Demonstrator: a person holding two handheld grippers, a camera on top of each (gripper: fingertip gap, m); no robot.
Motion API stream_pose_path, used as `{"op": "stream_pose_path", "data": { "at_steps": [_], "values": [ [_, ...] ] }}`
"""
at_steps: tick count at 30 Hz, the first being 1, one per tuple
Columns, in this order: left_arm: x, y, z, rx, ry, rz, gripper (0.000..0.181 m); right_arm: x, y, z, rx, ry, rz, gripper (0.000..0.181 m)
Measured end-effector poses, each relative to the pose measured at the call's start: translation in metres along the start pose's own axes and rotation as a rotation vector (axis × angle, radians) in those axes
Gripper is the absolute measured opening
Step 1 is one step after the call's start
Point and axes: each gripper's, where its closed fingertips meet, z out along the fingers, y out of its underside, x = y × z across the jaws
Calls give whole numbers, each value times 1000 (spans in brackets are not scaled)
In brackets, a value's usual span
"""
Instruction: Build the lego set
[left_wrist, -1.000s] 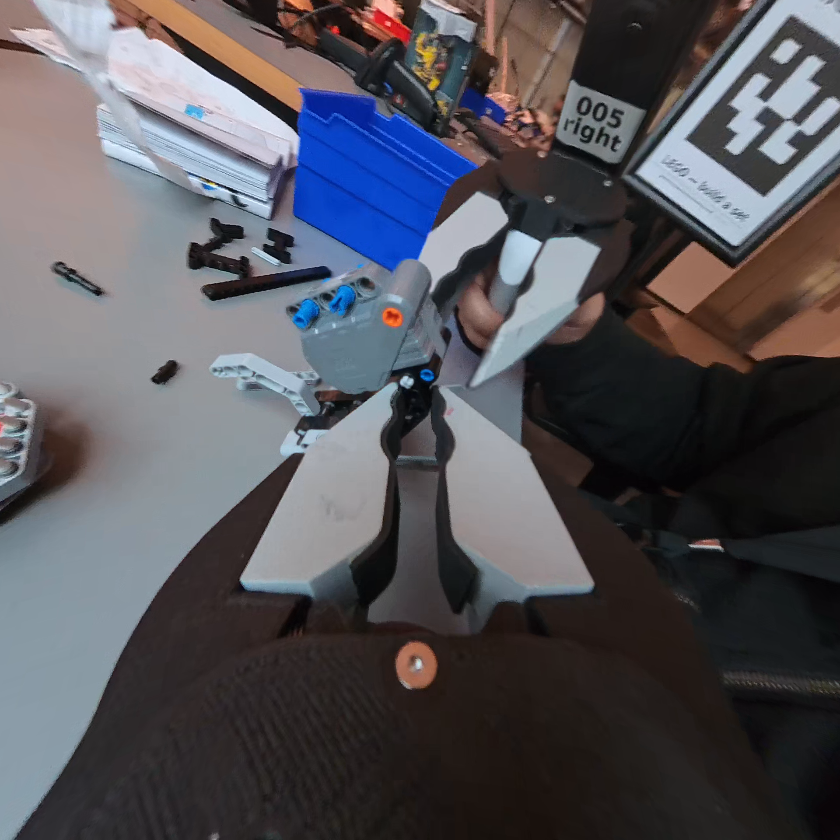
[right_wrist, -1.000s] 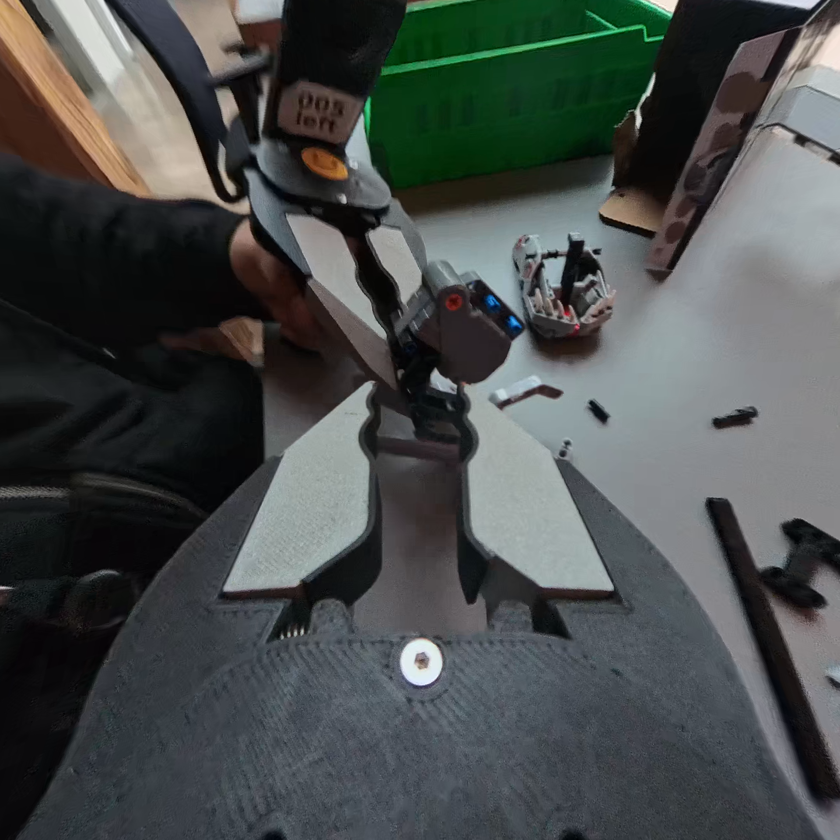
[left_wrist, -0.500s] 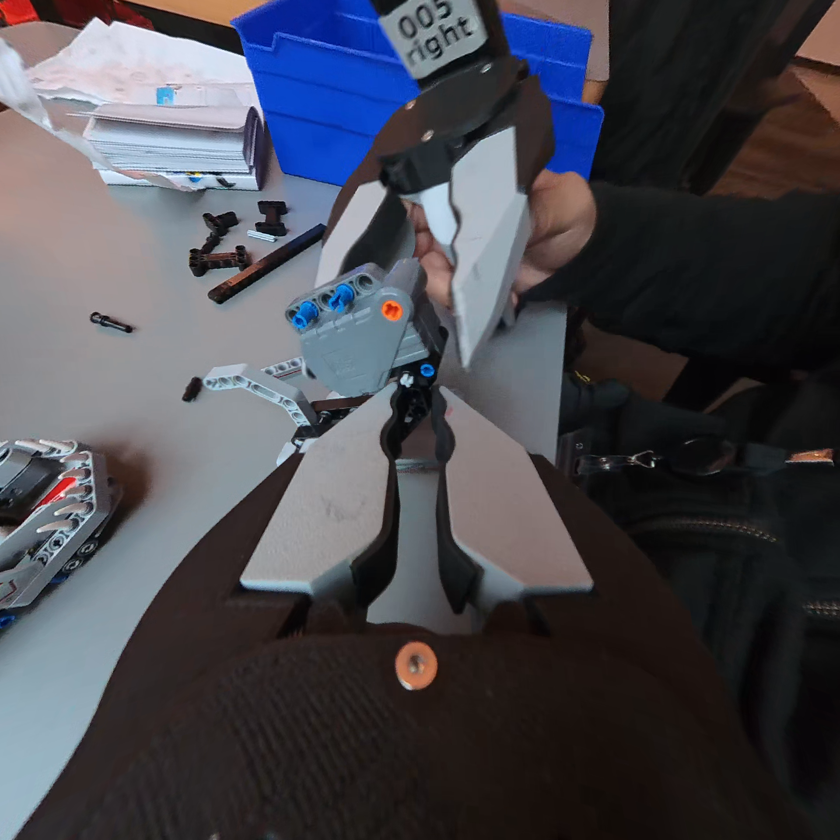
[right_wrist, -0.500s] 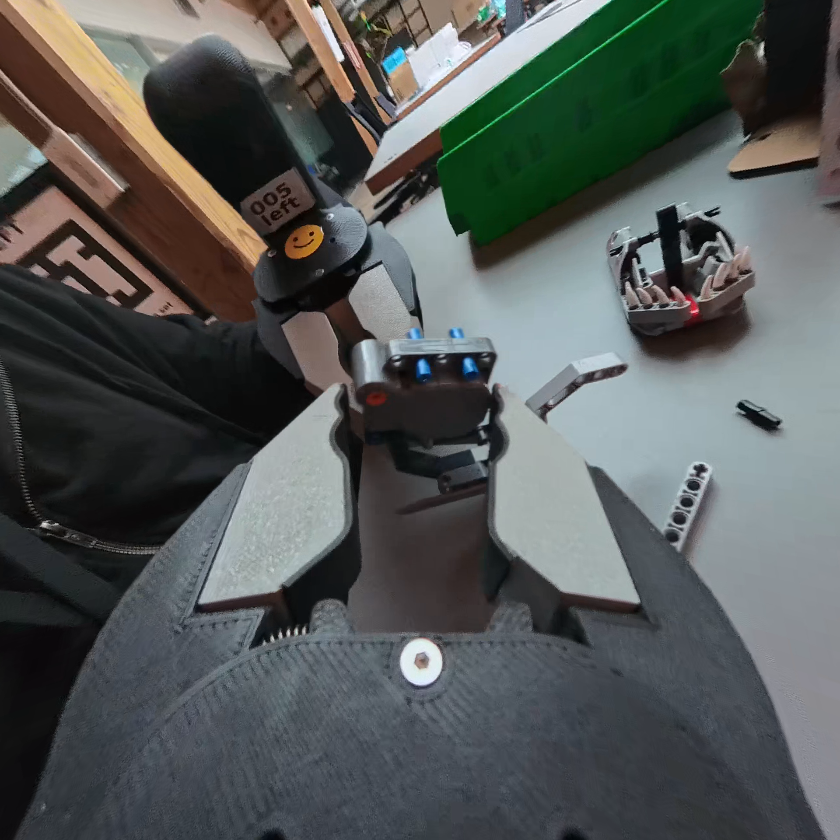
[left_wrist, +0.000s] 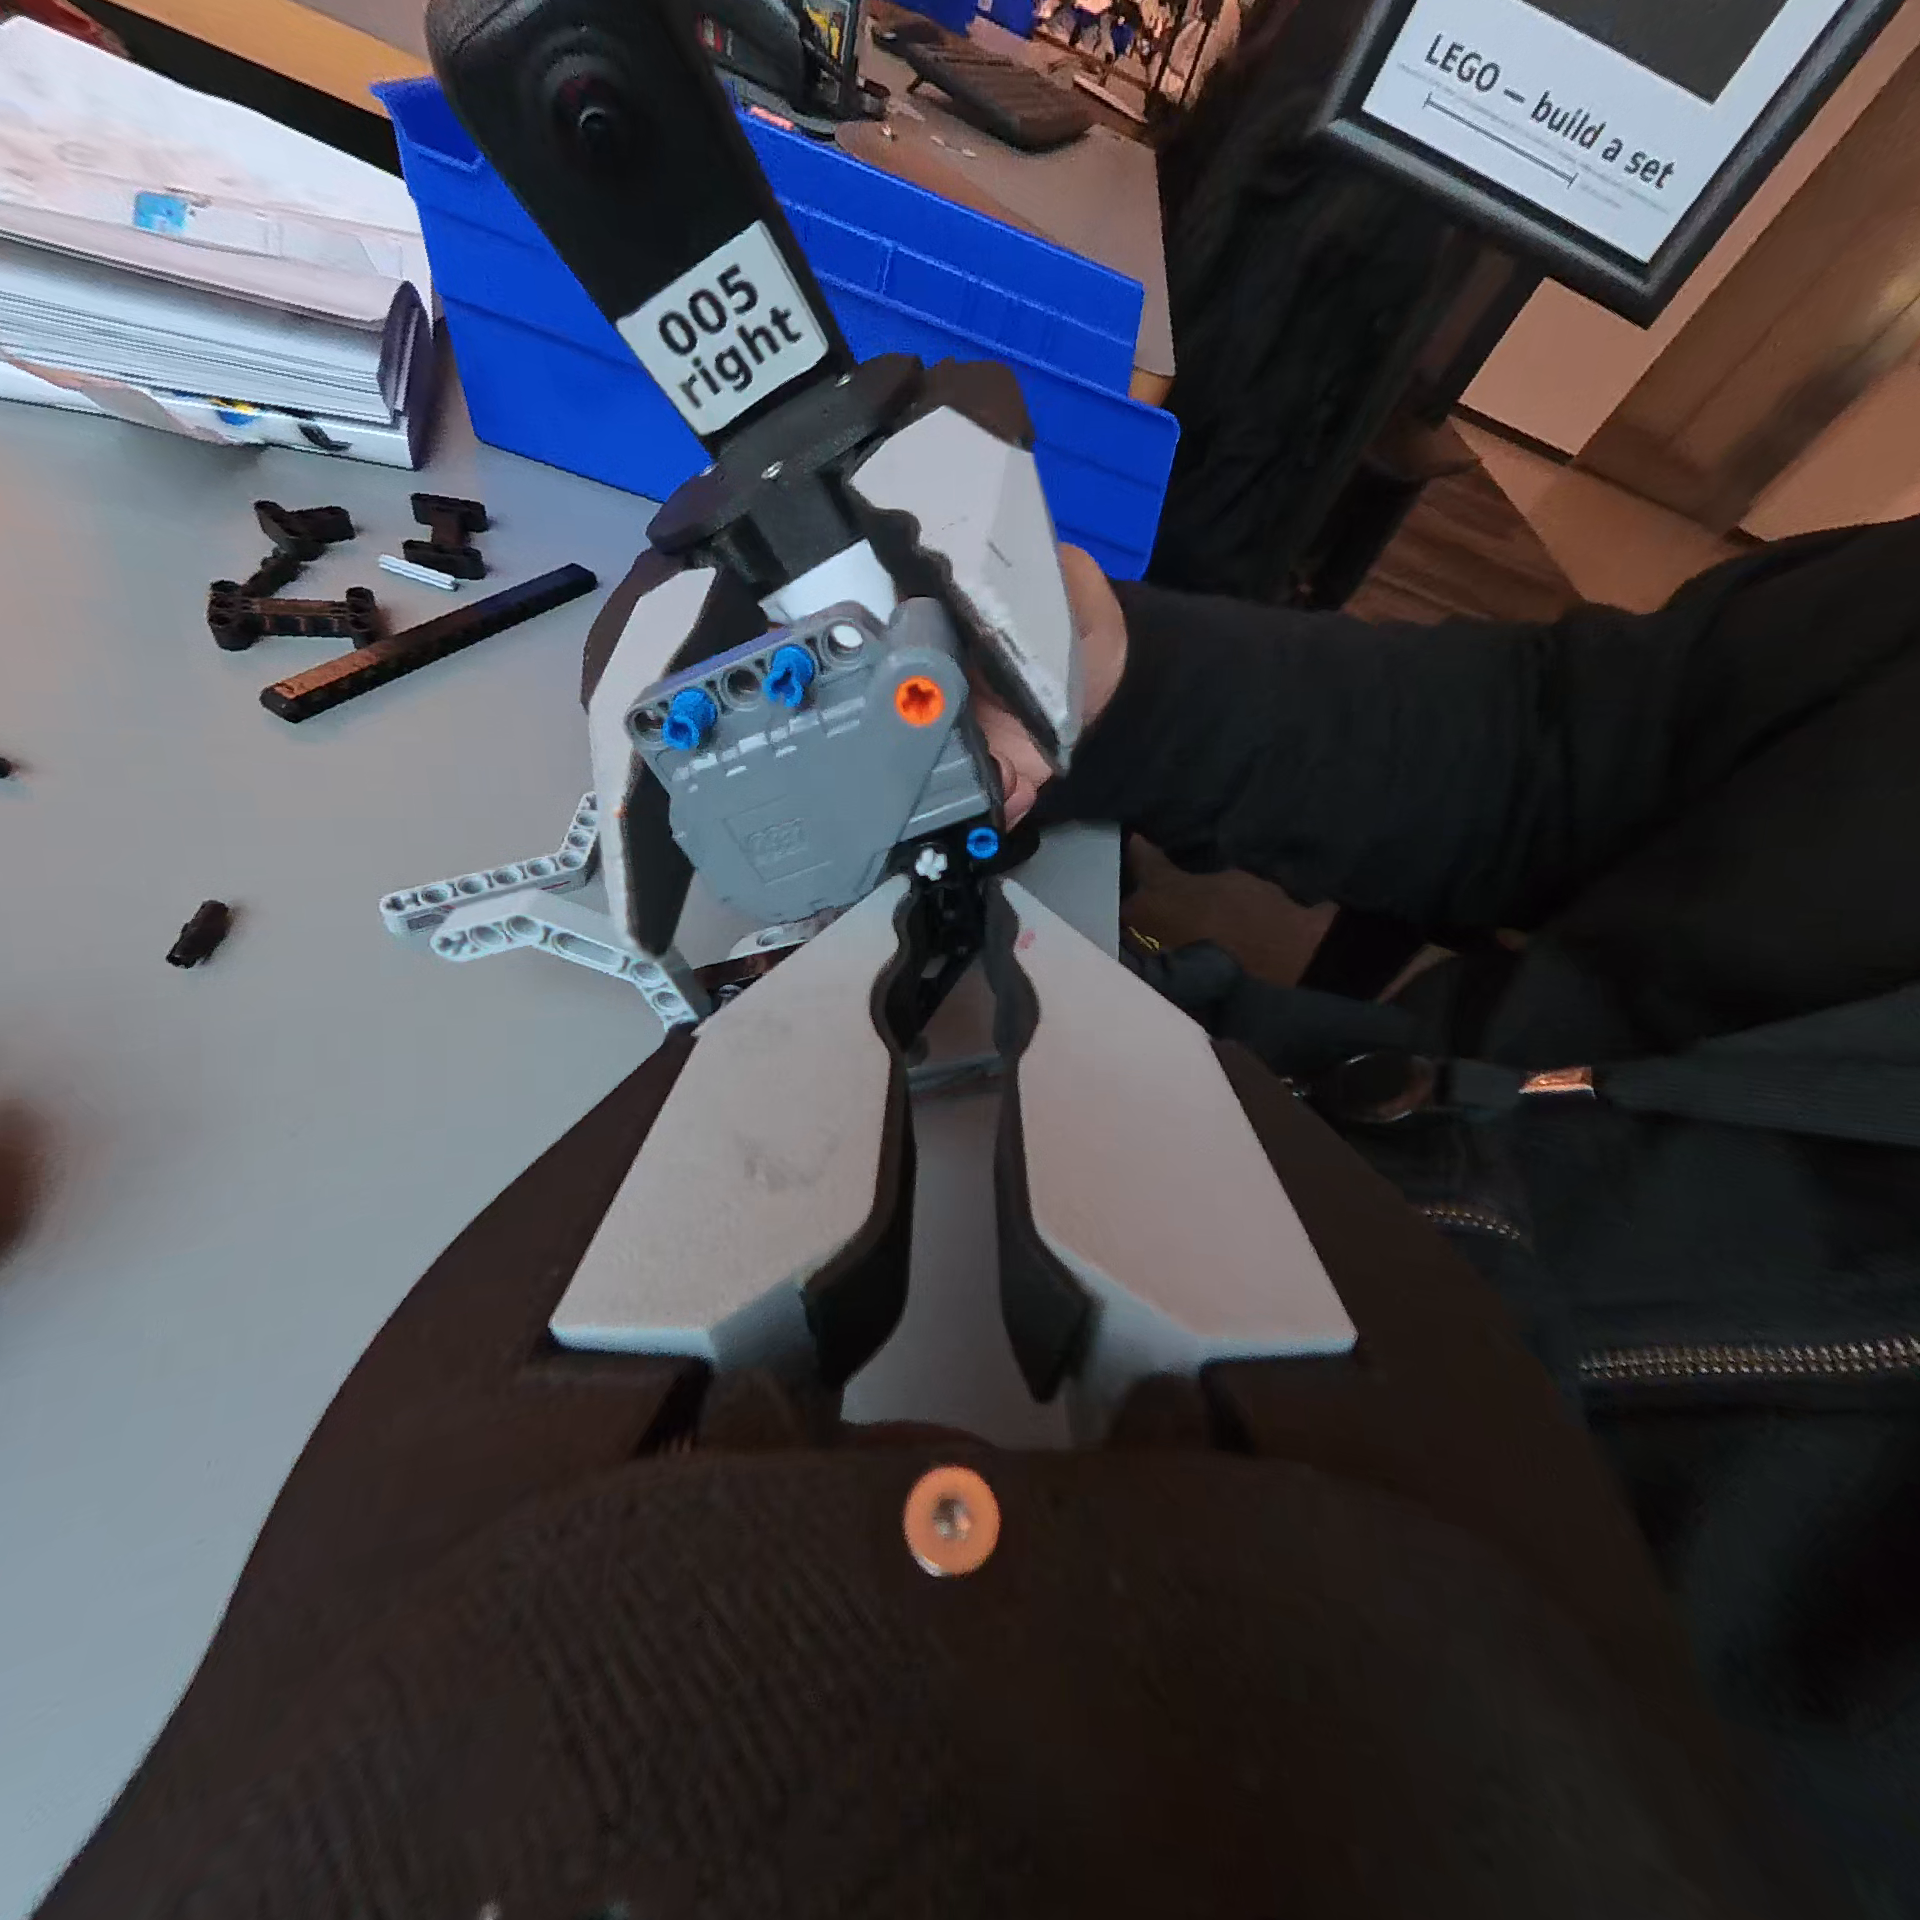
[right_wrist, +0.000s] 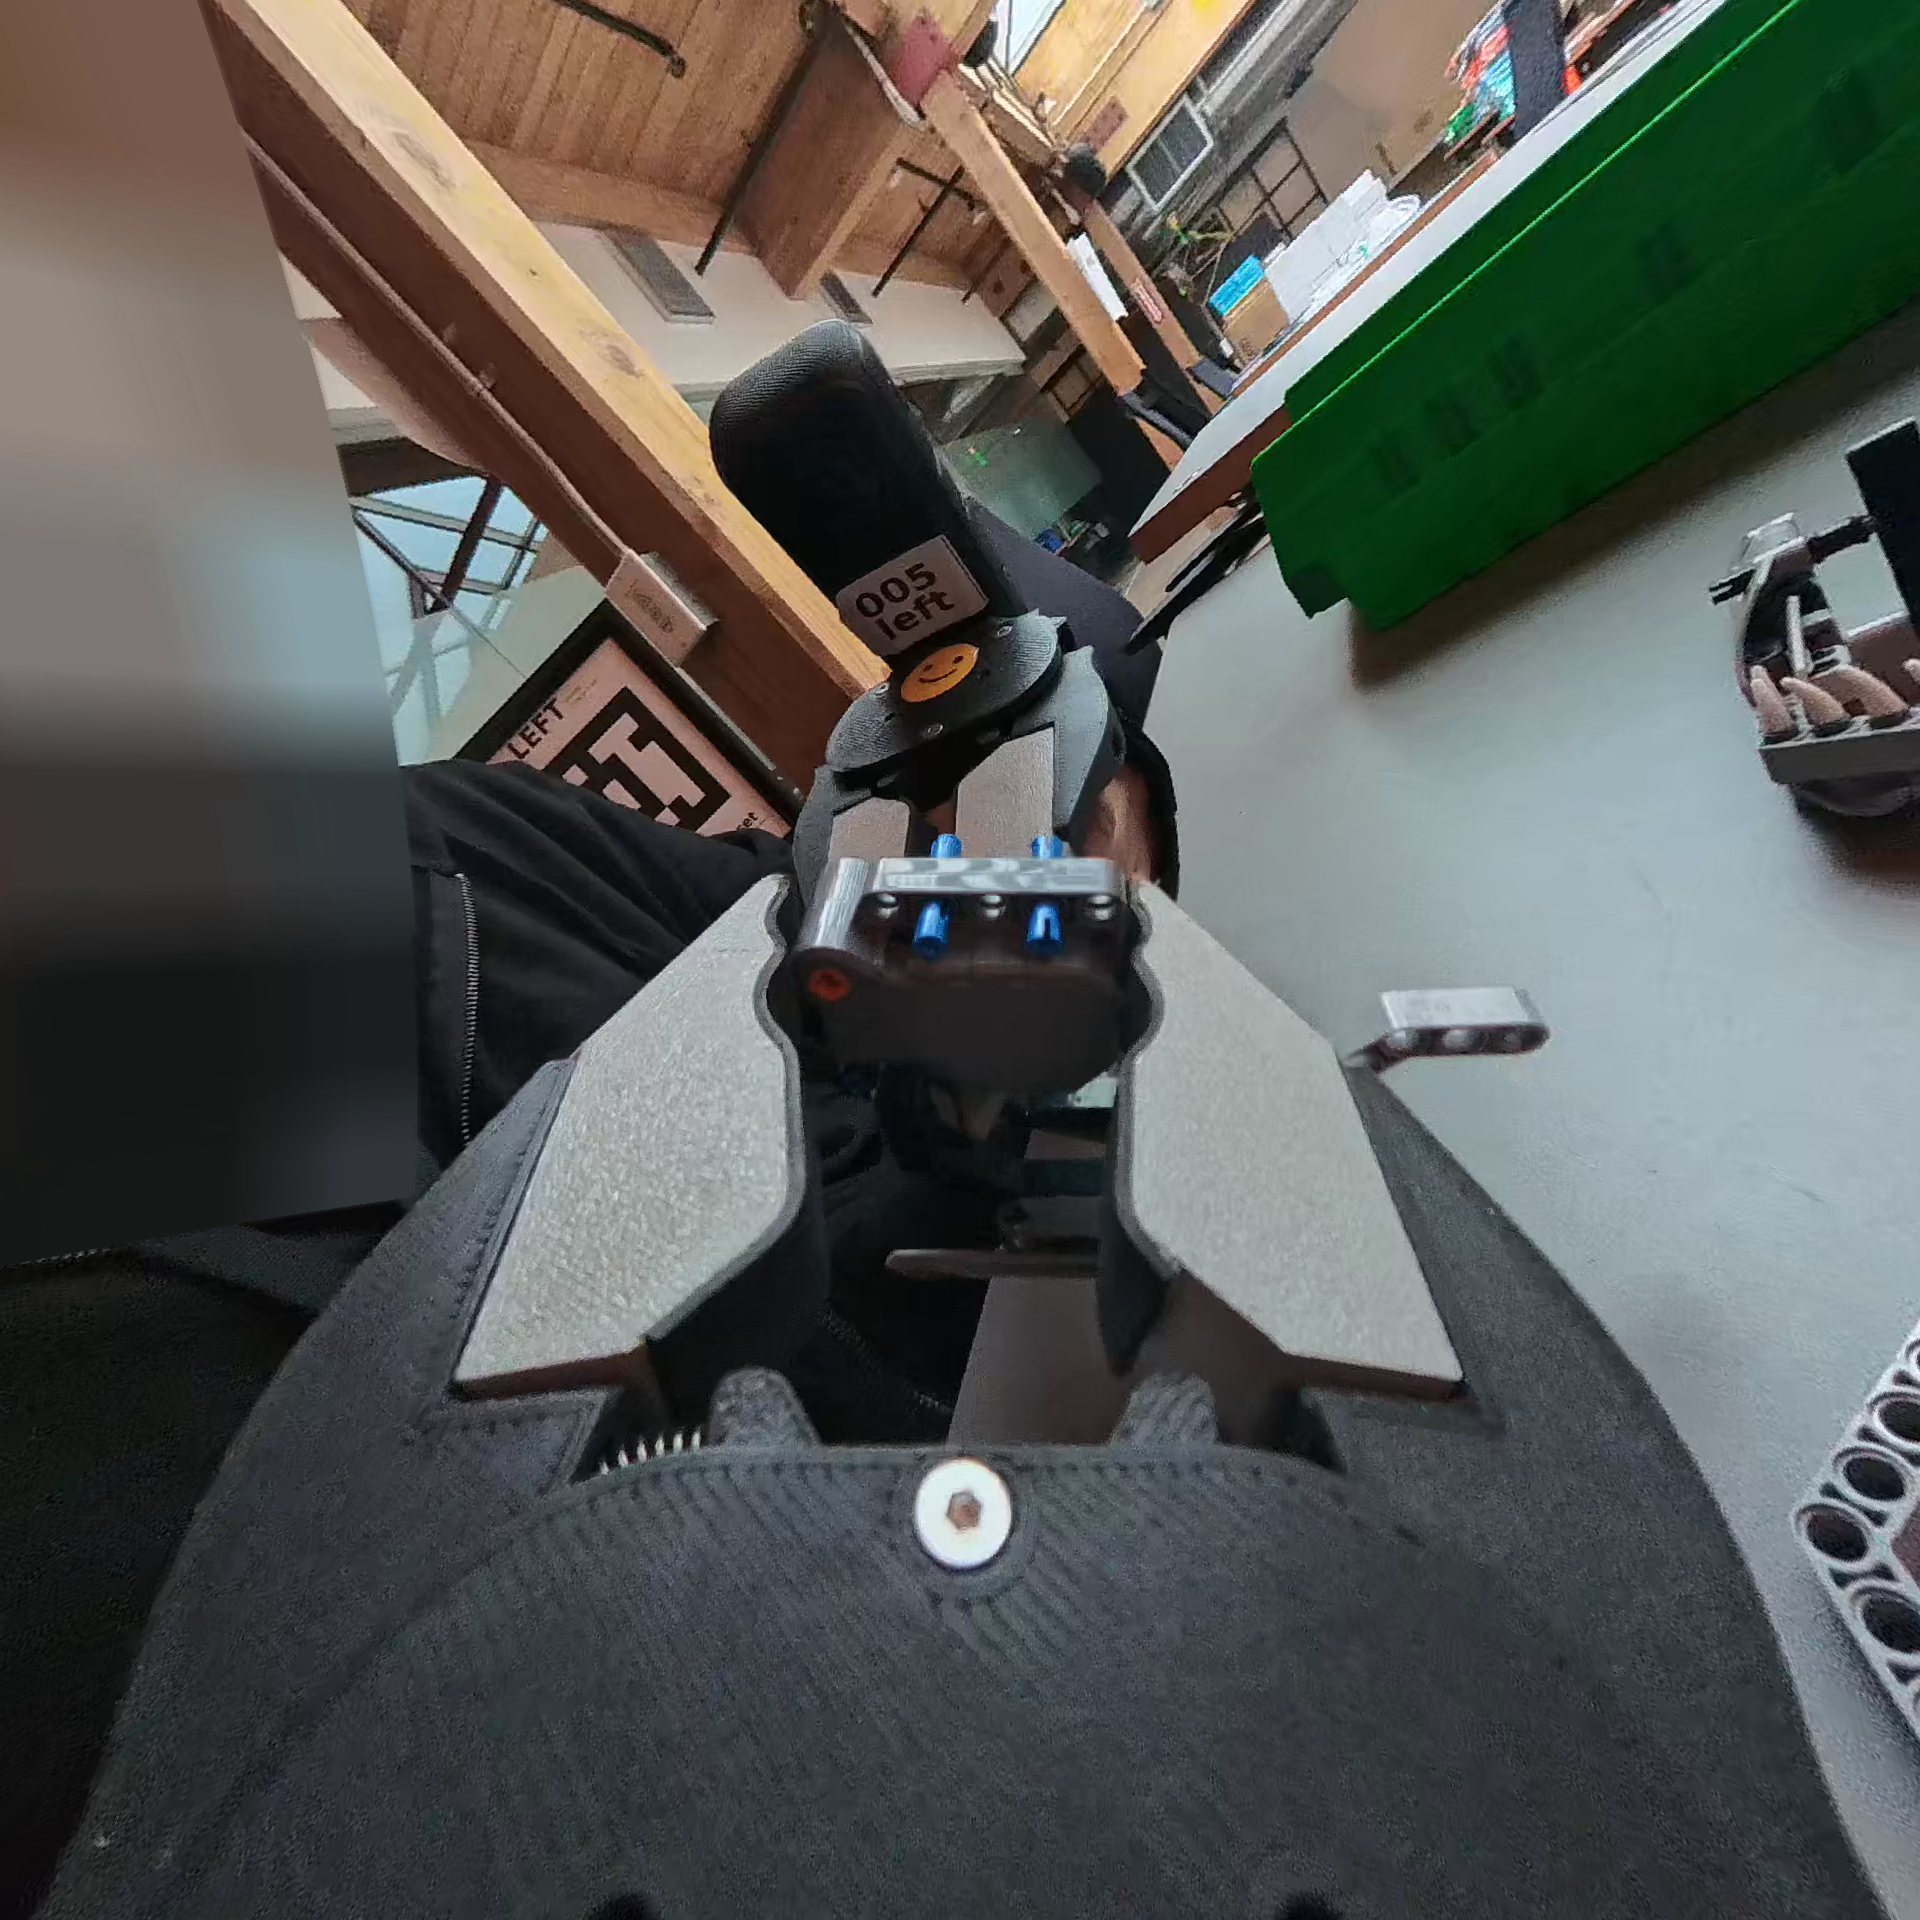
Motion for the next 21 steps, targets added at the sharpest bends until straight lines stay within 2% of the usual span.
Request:
{"op": "stream_pose_path", "data": {
  "at_steps": [5,8,11,13,17,21],
  "values": [
    [-2,-5,-2,42,5,-24,7,2,-5,2,32,-8,39,59],
    [-12,-2,-5,54,-54,-20,7,13,-2,-3,-21,83,29,58],
    [-12,-11,-11,147,-27,-84,8,12,-5,-8,-33,104,17,58],
    [-21,-17,-16,209,-84,-89,7,19,-4,-15,-38,140,3,58],
    [-24,-11,-12,177,-125,-49,8,22,0,-19,-63,173,-42,58],
    [-22,-19,-14,234,-83,-83,8,16,-1,-19,-73,154,-68,58]
  ]
}}
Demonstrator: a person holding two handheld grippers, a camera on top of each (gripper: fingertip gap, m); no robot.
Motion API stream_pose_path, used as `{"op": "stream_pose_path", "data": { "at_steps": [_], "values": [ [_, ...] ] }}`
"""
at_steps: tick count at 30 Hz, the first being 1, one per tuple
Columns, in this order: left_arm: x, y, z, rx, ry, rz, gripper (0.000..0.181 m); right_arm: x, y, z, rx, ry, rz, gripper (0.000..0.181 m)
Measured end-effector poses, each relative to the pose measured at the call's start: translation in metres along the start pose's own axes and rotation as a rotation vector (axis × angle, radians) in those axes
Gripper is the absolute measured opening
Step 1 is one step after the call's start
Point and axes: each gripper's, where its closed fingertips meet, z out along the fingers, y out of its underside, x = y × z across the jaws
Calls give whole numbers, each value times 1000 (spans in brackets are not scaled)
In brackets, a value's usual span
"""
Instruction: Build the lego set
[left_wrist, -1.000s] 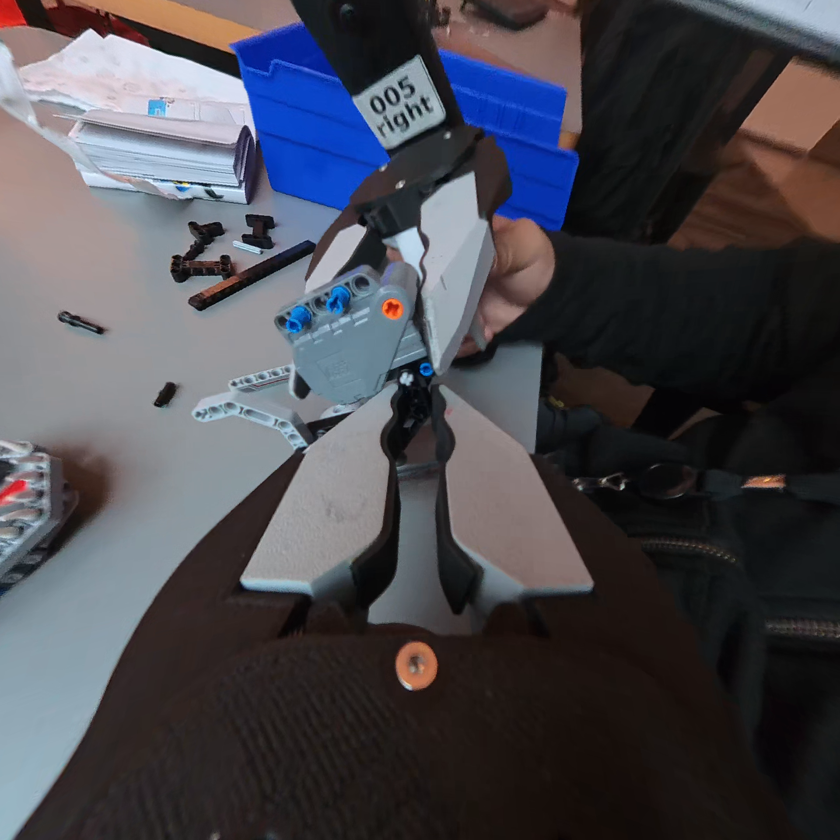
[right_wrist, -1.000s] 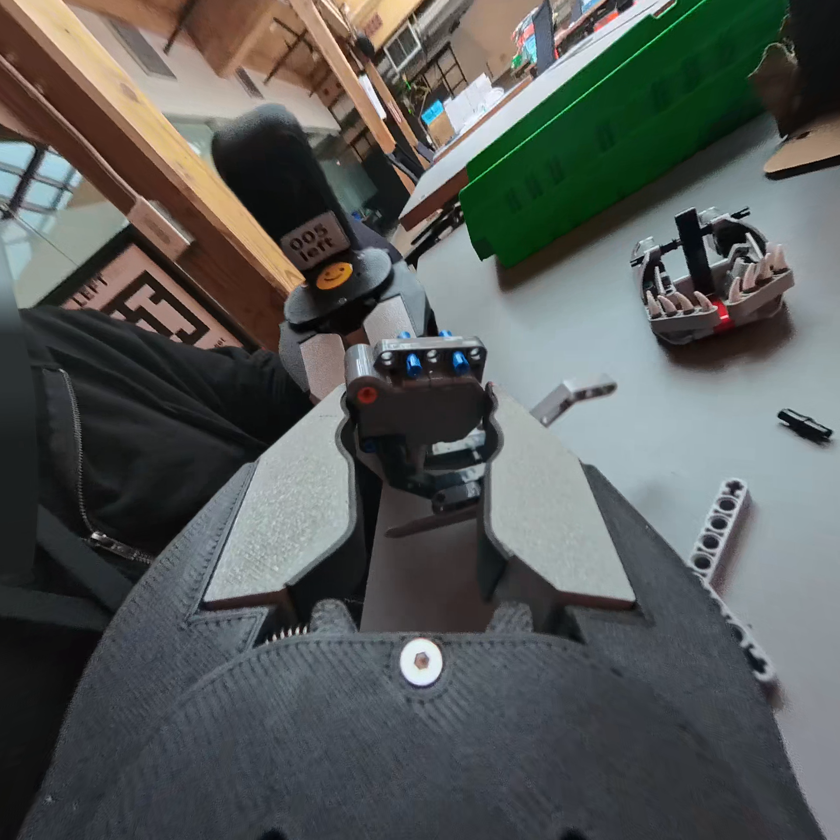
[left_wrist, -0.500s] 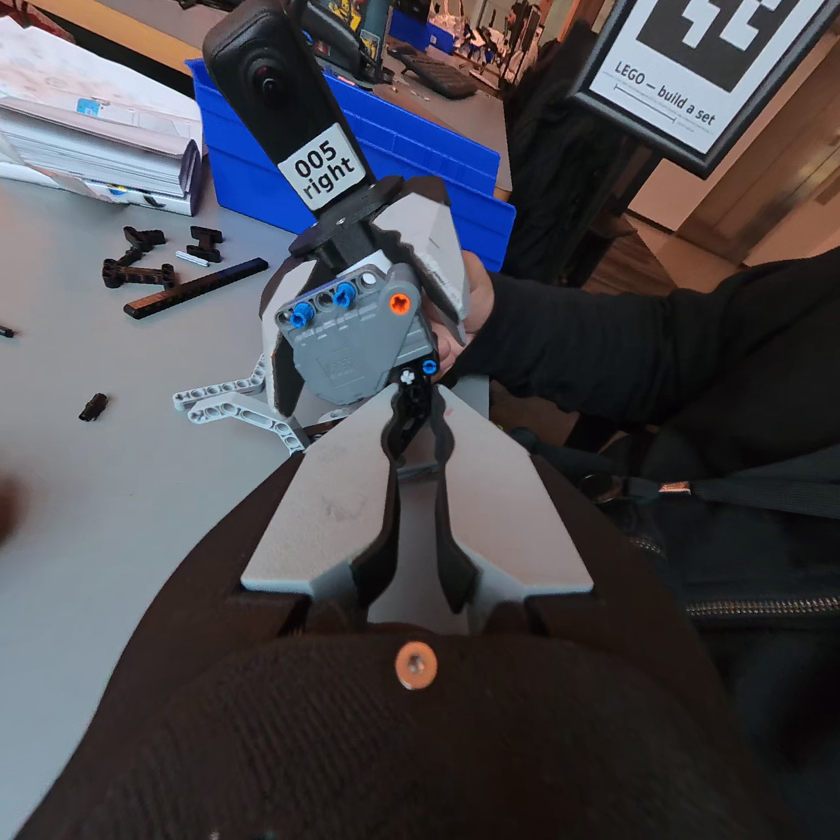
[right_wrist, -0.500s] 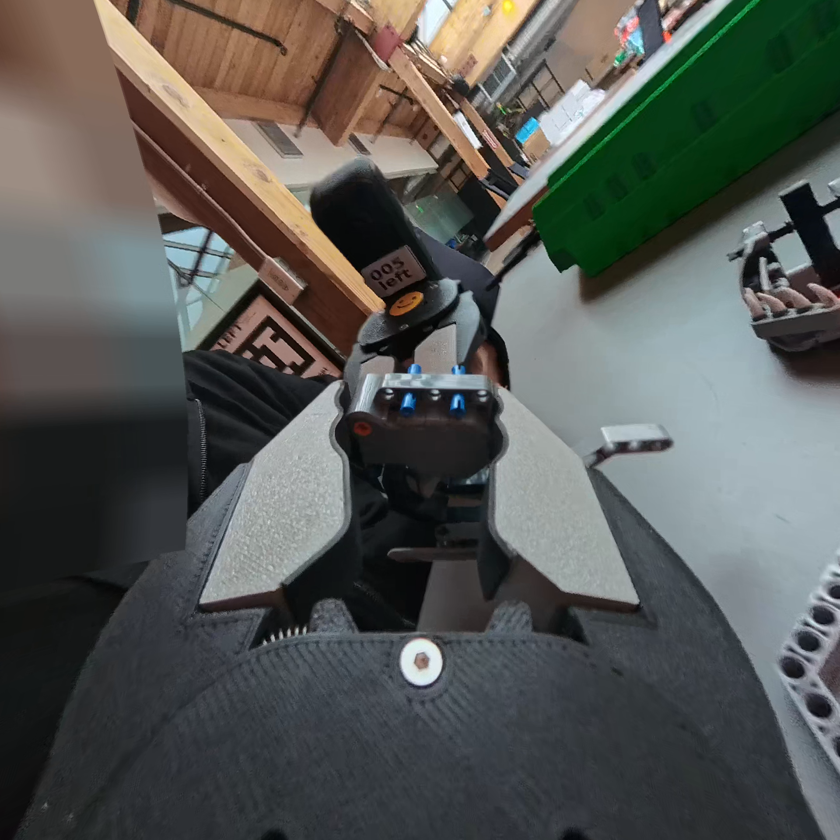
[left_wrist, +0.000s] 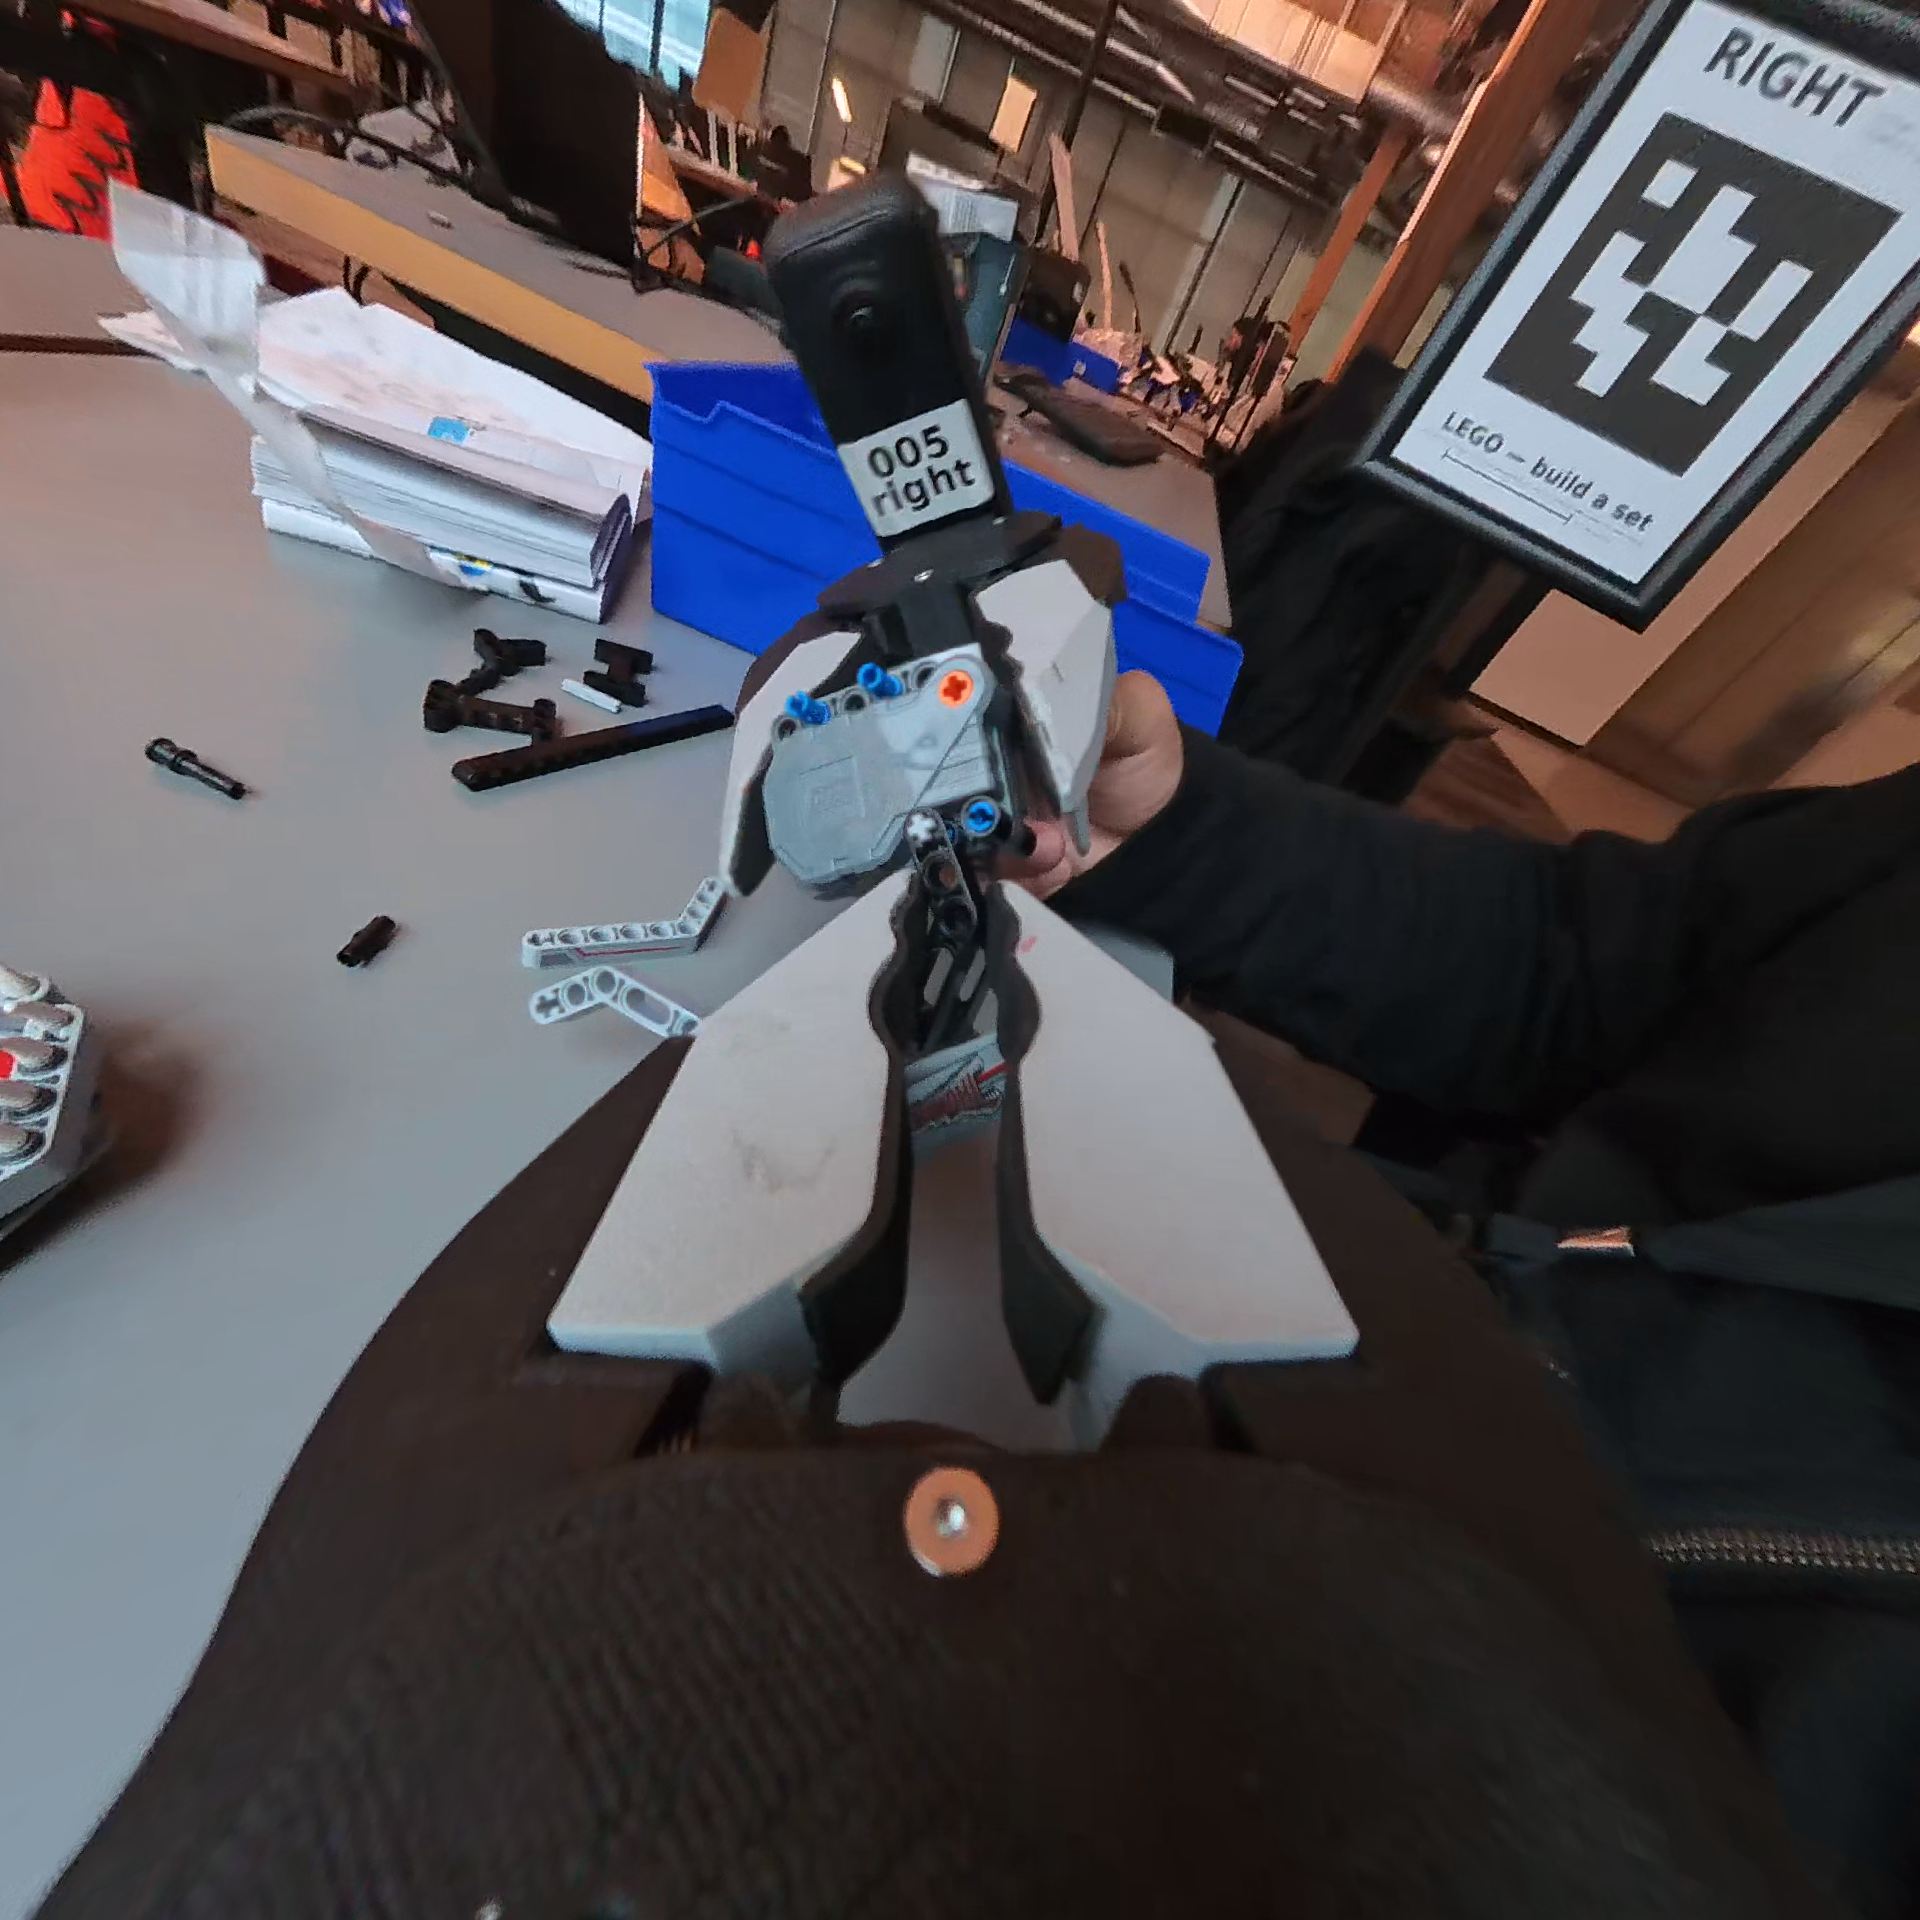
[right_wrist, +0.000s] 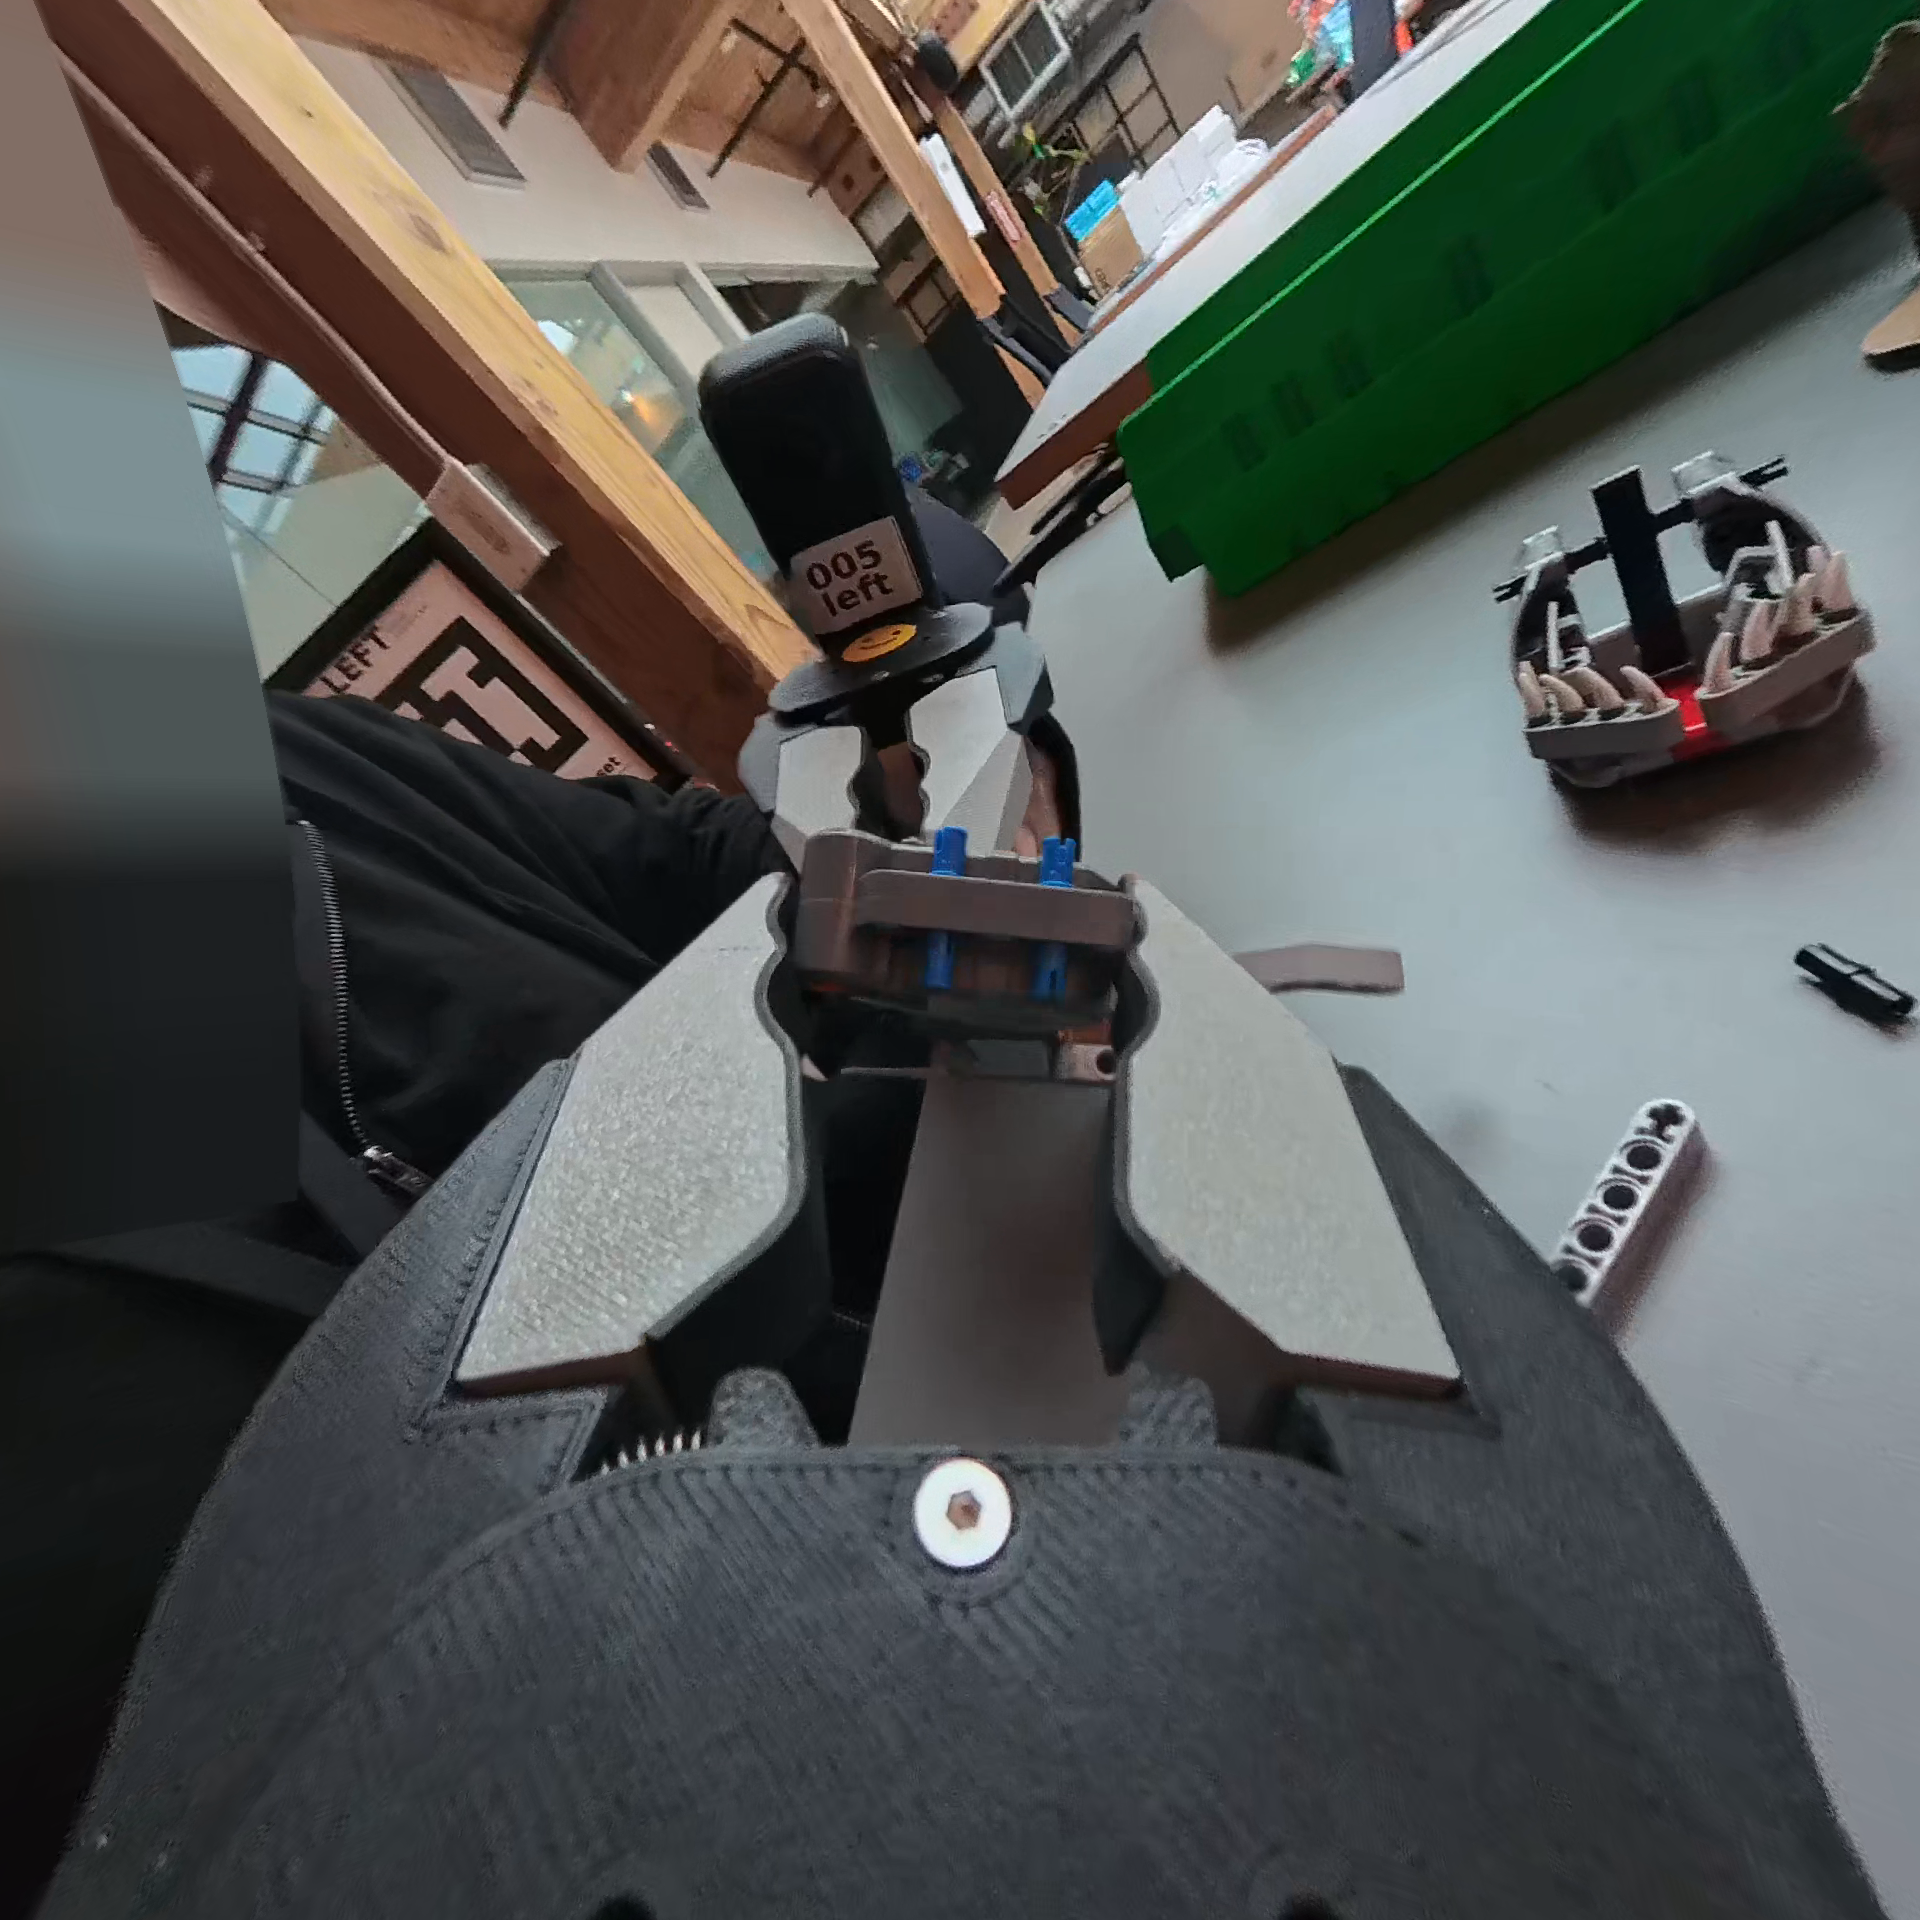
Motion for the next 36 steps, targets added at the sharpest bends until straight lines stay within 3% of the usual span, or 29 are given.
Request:
{"op": "stream_pose_path", "data": {
  "at_steps": [4,10,13,17,24,28,34,36],
  "values": [
    [3,14,7,-107,4,95,9,-1,-2,1,43,-31,28,57],
    [-9,44,1,-340,-87,262,24,2,20,10,-118,84,-123,57],
    [-13,41,-4,-344,-95,240,34,-1,23,13,-133,83,-152,57],
    [-13,46,-7,-370,-77,225,34,0,24,12,-127,100,-180,57],
    [5,55,3,-380,23,132,58,2,29,18,-149,155,-261,57],
    [0,45,10,-303,-9,20,66,5,29,23,-140,203,-273,57],
    [2,42,10,-280,-23,99,60,1,26,20,-119,202,-302,56],
    [0,44,9,-297,-33,114,50,-3,24,16,-108,204,-327,59]
  ]
}}
